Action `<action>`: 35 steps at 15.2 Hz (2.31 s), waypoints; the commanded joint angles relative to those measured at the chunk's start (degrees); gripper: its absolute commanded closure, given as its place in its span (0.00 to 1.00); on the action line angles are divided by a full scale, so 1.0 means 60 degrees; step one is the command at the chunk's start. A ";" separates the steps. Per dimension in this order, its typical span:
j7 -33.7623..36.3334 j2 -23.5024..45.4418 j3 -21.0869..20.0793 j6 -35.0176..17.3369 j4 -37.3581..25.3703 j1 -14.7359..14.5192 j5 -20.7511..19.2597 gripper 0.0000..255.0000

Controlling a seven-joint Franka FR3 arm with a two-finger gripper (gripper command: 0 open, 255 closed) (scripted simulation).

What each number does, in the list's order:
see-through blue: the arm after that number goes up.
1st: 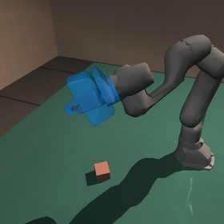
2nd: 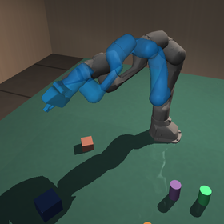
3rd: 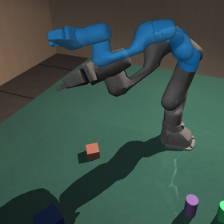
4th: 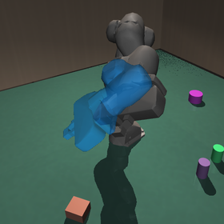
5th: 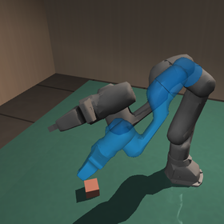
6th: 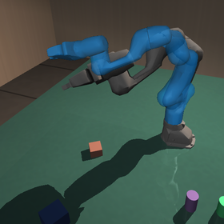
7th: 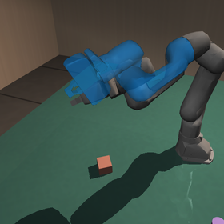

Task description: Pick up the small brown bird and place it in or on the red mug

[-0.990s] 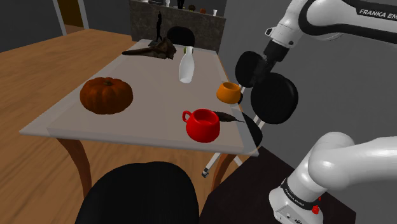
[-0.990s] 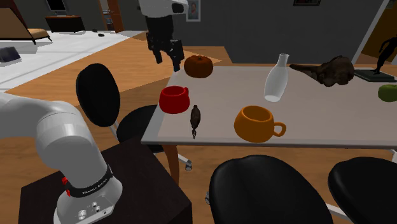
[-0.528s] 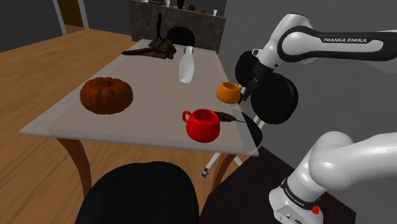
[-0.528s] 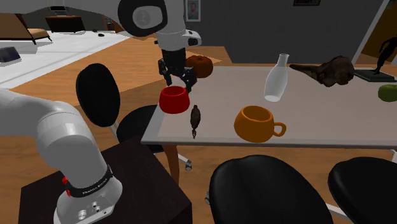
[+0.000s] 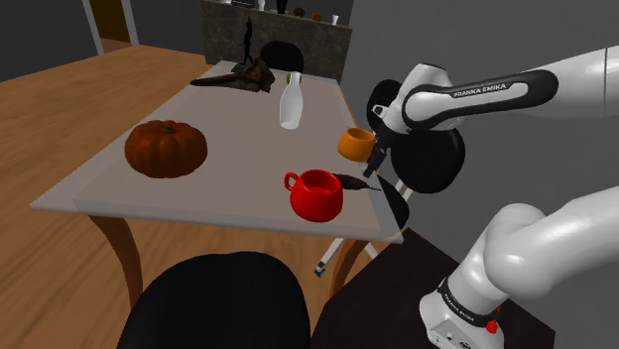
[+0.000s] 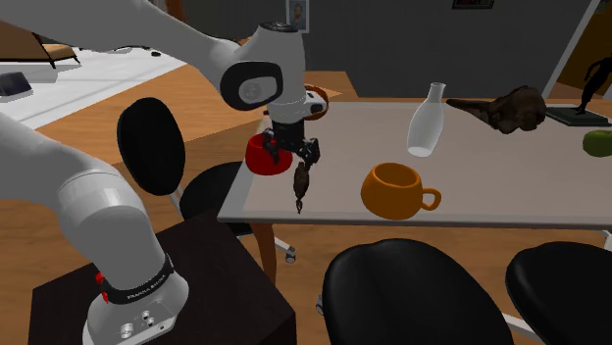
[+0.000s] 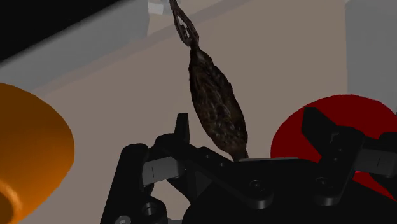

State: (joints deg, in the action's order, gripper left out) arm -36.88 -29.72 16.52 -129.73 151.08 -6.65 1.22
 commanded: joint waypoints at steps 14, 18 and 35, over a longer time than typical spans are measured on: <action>-0.1527 0.2163 0.0744 -0.2434 0.0319 -0.0721 0.0752 0.00; -0.1526 0.2163 0.0743 -0.2432 0.0318 -0.0720 0.0751 0.00; -0.1117 0.1447 0.0522 -0.1367 -0.0069 -0.0507 0.0363 1.00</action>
State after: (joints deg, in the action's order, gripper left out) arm -43.88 -20.55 19.82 -138.78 151.03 -9.81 3.63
